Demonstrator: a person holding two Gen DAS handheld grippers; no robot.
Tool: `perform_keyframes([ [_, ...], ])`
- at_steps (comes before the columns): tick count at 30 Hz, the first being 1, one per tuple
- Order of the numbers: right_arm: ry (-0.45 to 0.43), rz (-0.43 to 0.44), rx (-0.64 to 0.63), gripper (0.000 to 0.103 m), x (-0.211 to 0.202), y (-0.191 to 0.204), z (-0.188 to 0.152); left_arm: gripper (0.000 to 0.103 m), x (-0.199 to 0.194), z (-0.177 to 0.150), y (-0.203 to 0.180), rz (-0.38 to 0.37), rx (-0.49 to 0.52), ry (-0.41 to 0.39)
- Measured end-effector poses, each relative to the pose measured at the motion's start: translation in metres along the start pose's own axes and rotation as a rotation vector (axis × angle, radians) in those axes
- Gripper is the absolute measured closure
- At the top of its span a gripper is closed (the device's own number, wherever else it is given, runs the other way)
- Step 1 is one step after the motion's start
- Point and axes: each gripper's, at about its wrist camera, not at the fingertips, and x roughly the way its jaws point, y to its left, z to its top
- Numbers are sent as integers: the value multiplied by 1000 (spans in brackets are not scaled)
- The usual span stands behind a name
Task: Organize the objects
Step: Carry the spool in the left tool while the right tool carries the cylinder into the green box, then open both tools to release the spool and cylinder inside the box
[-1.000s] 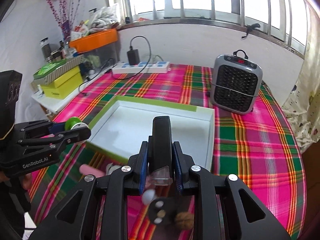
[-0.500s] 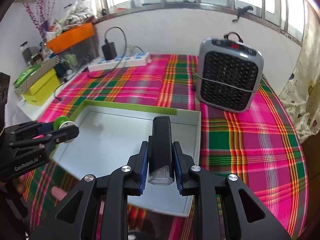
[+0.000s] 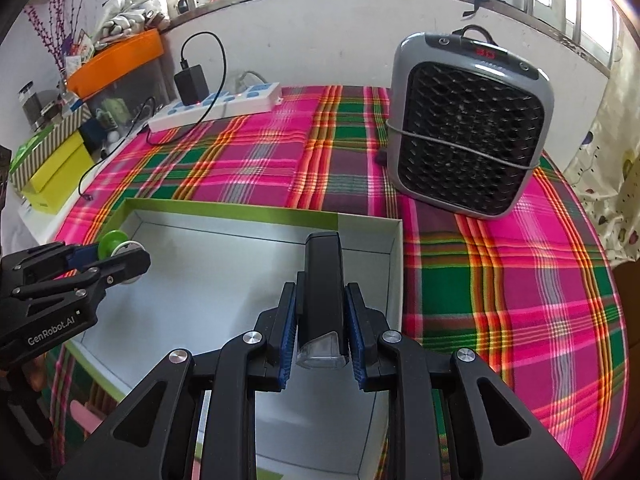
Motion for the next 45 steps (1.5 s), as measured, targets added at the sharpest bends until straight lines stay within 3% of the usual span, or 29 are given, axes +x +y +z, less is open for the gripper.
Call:
perform_keyframes([
  [30, 14, -10, -23, 78, 13, 6, 2, 72, 13, -1, -7, 58, 41, 26],
  [41, 12, -1, -10, 78, 13, 3, 3, 70, 13, -1, -7, 43, 34, 36],
  [45, 1, 6, -4, 71, 10, 3, 2, 67, 11, -2, -7, 39, 23, 34],
])
